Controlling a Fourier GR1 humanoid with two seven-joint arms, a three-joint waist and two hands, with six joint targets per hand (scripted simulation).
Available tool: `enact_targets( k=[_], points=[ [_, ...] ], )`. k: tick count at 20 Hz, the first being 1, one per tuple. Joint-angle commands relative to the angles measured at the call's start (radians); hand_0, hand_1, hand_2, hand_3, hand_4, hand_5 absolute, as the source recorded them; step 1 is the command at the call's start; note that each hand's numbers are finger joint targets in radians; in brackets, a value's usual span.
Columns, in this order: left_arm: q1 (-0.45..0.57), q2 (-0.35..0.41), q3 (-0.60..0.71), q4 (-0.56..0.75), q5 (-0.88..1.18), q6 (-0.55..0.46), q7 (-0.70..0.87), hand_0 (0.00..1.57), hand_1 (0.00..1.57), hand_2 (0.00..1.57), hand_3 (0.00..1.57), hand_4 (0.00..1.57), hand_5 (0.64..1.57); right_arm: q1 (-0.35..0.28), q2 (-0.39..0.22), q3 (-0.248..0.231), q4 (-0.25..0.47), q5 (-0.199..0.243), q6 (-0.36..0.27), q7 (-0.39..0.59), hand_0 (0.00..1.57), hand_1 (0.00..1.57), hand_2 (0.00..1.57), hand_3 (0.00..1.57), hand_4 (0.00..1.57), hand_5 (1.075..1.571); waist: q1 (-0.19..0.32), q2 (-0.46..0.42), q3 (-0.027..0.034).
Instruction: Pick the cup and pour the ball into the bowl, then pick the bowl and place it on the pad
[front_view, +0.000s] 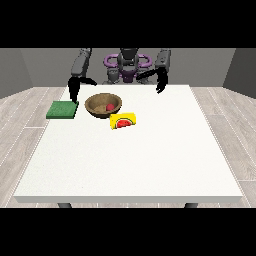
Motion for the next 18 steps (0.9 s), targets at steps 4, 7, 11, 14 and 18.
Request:
enact_targets(
  k=[4,7,11,14,18],
  points=[
    [0.099,0.039,0.034,-0.079,0.115,-0.166,-0.114,0.0,0.0,0.0,0.0,0.0,1.564,-0.062,0.053,-0.012,0.138,0.017,-0.108,-0.081,0.0,0.0,0.0,0.0,0.31,1.569,0.05,0.017,0.007],
    [0.098,0.09,0.094,-0.088,0.142,-0.203,-0.146,0.0,0.0,0.0,0.0,0.0,1.565,-0.102,0.018,-0.019,0.203,0.003,-0.08,-0.118,0.0,0.0,0.0,0.0,0.26,1.567,0.025,0.034,0.007],
    [0.06,0.112,0.127,-0.094,0.145,-0.215,-0.152,0.0,0.0,0.0,0.0,0.0,1.565,-0.179,-0.012,-0.029,0.303,-0.009,-0.065,-0.156,0.0,0.0,0.0,0.0,0.21,1.565,0.011,0.078,0.0071],
    [0.097,0.097,0.122,-0.102,0.141,-0.221,-0.131,0.0,0.0,0.0,0.0,0.0,1.565,-0.192,0.01,-0.003,0.355,-0.003,-0.081,-0.152,0.0,0.0,0.0,0.0,0.2,1.562,-0.001,0.044,0.007],
    [0.125,0.121,0.101,-0.183,0.138,-0.266,-0.108,0.0,0.0,0.0,0.0,0.0,1.566,-0.208,0.005,-0.033,0.445,-0.011,-0.09,-0.262,0.0,0.0,0.0,0.0,0.1,1.563,0.052,0.077,0.0073]
  ],
)
